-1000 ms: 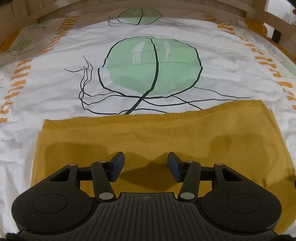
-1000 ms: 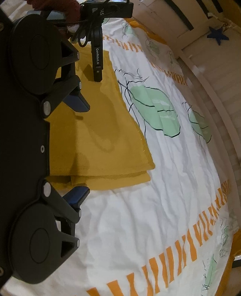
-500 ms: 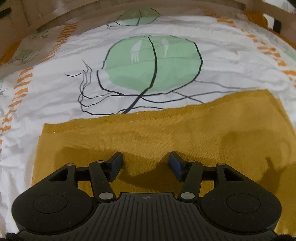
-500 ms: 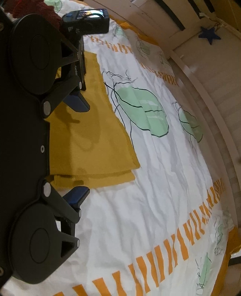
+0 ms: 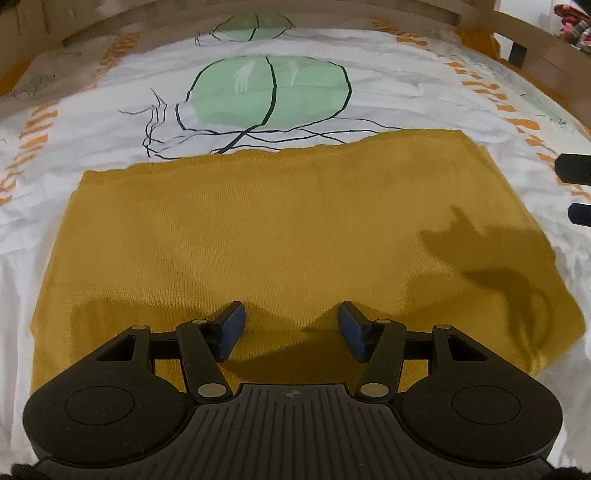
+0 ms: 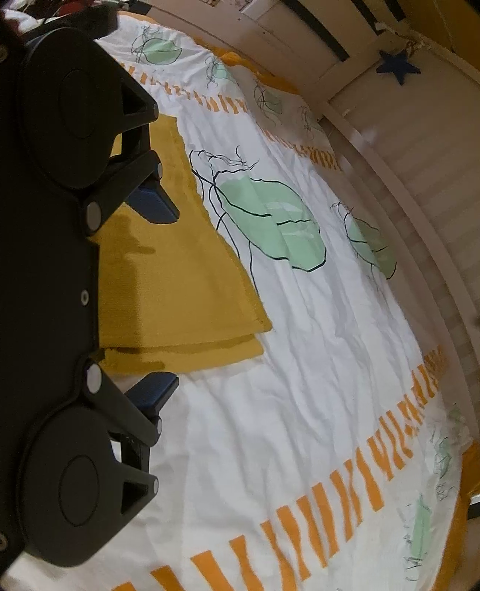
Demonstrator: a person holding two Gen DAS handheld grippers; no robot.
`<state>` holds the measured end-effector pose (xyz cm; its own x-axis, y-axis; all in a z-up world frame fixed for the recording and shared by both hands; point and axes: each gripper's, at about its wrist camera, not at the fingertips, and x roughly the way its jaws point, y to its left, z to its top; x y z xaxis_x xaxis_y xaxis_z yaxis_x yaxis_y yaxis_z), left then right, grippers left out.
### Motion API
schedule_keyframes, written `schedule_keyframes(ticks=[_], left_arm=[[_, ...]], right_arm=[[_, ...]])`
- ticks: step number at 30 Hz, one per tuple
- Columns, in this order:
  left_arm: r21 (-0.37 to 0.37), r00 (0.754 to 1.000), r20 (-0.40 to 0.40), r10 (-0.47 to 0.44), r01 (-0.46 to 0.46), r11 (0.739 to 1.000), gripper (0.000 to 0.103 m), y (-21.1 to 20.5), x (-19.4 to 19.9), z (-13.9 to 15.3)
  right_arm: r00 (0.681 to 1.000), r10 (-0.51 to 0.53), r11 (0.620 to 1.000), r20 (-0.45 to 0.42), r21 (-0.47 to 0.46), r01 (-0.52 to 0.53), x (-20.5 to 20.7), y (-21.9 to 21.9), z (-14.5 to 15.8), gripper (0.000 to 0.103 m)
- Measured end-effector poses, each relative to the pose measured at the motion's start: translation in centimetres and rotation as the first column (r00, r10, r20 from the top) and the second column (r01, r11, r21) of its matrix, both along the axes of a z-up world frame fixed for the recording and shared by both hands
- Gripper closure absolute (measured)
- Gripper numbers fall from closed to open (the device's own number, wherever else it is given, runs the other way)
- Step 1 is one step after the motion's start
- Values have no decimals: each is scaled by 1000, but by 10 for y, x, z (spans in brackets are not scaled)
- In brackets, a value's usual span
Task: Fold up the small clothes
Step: 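Lower the right gripper onto the sweater's side edge and close it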
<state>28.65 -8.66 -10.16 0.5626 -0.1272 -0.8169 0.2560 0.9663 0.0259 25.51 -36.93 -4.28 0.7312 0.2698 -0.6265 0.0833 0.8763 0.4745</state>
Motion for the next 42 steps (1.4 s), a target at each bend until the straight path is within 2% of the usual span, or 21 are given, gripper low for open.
schedule_keyframes(ticks=[2, 4, 9, 12, 13, 20, 22, 24, 26, 28, 34, 42], left_arm=[[3, 1000, 2, 3, -3, 1000, 47, -1, 0, 0], [-2, 1000, 0, 2, -2, 1000, 44, 0, 2, -1], [-11, 1000, 8, 1, -1, 1000, 35, 0, -2, -2], [-10, 1000, 8, -7, 7, 1000, 29, -3, -2, -3], [-12, 1000, 6, -9, 9, 1000, 25, -4, -1, -4], [-39, 999, -7, -41, 41, 998, 2, -8, 2, -8], [-48, 998, -14, -62, 62, 997, 2, -7, 3, -7], [-87, 997, -25, -71, 68, 994, 3, 0, 4, -3], [-140, 998, -32, -56, 51, 989, 5, 14, 4, 3], [-155, 999, -26, -20, 16, 988, 7, 28, 4, 10], [-129, 992, -1, 130, -129, 983, 7, 94, 9, 25], [-86, 975, -16, 222, -222, 971, 7, 164, 17, 30]], right_arm=[[1000, -6, 1000, -22, 30, 7, 2, -6, -5, 12], [999, -13, 998, -52, 61, 16, 5, -11, -12, 5], [991, -8, 995, -131, 100, 21, 13, -19, -31, 5], [985, 10, 984, -169, 178, 21, 18, -23, -46, 3], [985, 17, 979, -173, 203, 19, 19, -24, -50, 0], [988, 66, 957, -136, 288, -24, 25, -29, -59, 0], [990, 65, 950, -125, 311, -23, 25, -31, -61, 0], [991, 65, 944, -117, 330, -23, 25, -33, -62, 0], [992, 68, 941, -108, 337, -28, 25, -34, -63, 0], [992, 73, 942, -99, 334, -36, 25, -32, -64, 0], [994, 94, 953, -59, 294, -72, 24, -27, -64, 0], [995, 103, 963, -20, 254, -94, 24, -24, -63, 0]])
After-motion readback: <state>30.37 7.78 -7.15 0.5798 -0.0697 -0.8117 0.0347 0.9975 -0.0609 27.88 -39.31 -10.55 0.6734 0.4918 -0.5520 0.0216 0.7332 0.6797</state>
